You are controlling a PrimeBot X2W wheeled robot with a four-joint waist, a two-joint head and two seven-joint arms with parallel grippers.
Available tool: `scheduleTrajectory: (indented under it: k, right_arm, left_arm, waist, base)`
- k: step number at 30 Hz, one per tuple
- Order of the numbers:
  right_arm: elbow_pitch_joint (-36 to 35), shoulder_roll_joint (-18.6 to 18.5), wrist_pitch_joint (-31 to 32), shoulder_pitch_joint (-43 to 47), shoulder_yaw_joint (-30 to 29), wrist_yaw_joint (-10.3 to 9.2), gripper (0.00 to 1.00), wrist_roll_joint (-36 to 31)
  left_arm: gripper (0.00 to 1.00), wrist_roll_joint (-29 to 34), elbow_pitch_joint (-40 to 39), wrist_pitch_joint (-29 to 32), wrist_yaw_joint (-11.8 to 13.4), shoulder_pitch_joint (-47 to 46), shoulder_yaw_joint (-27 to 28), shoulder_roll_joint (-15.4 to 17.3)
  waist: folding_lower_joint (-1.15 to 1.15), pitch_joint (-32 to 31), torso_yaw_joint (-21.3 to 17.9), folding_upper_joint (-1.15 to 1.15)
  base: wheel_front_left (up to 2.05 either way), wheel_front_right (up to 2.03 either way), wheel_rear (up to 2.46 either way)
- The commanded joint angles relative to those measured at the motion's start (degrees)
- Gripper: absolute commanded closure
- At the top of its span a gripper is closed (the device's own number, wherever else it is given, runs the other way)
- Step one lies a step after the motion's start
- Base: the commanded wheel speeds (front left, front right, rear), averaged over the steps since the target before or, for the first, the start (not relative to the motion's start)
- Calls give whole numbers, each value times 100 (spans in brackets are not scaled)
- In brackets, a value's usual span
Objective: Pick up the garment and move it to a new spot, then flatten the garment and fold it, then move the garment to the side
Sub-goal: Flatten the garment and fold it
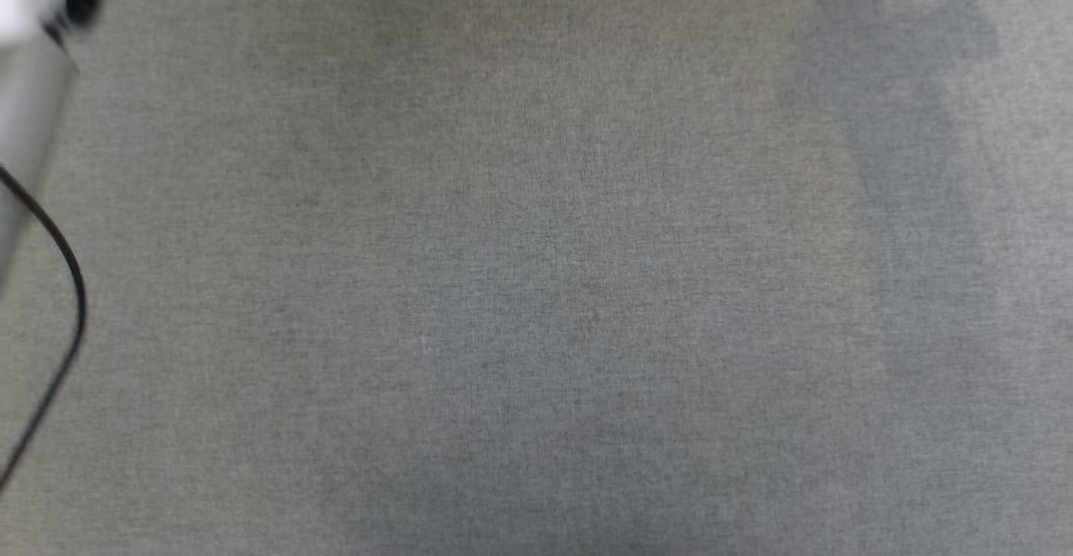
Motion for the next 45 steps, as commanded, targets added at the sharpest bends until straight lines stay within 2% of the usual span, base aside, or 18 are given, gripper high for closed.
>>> scheduleTrajectory:
  k: [1, 7, 14, 22, 27, 33, 41, 45]
  right_arm:
    - [-43, -26, -87, 251, 87, -4, 100, 124]
    - [-415, -328, -254, 1522, 577, -4, 100, 669]
    - [-873, -618, -338, 2835, 875, -4, 100, 1082]
    - [-1075, -856, -398, 4342, 798, -4, 100, 1484]
    - [-1100, -912, -502, 5200, 609, -4, 100, 1632]
    - [-1220, -888, -620, 6155, 268, -4, 100, 1687]
    - [-1408, -895, -637, 7331, -368, -4, 100, 1565]
    - [-1549, -925, -539, 7824, -733, -4, 100, 1456]
  left_arm:
    - [100, 48, -120, -33, 58, 391, 76, 26]
    - [100, 64, -783, -33, 239, 2193, 379, 27]
    - [100, 15, -1328, -33, 413, 3925, 551, 76]
    - [100, -60, -1425, -33, 648, 5340, 576, 61]
    - [100, -94, -1392, -33, 773, 6029, 643, 77]
    - [100, -246, -1502, -33, 927, 6836, 975, 48]
    - [100, -214, -1873, -34, 1174, 7945, 1410, -35]
    - [100, -121, -2023, -34, 1192, 8251, 1466, -116]
  waist:
    - [0, -330, 39, 0]
    - [0, -862, 109, 0]
    - [0, -1377, 83, 0]
    - [0, -1952, 136, 0]
    - [0, -2242, 144, 0]
    - [0, -2481, 130, 0]
    - [0, -2593, 162, 0]
    - [0, -2569, 239, 0]
  base:
    - [0, 0, 0]
    - [0, 0, 0]
    - [0, 0, 0]
    - [0, 0, 0]
    - [0, 0, 0]
    - [0, 0, 0]
    - [0, 0, 0]
    - [0, 0, 0]
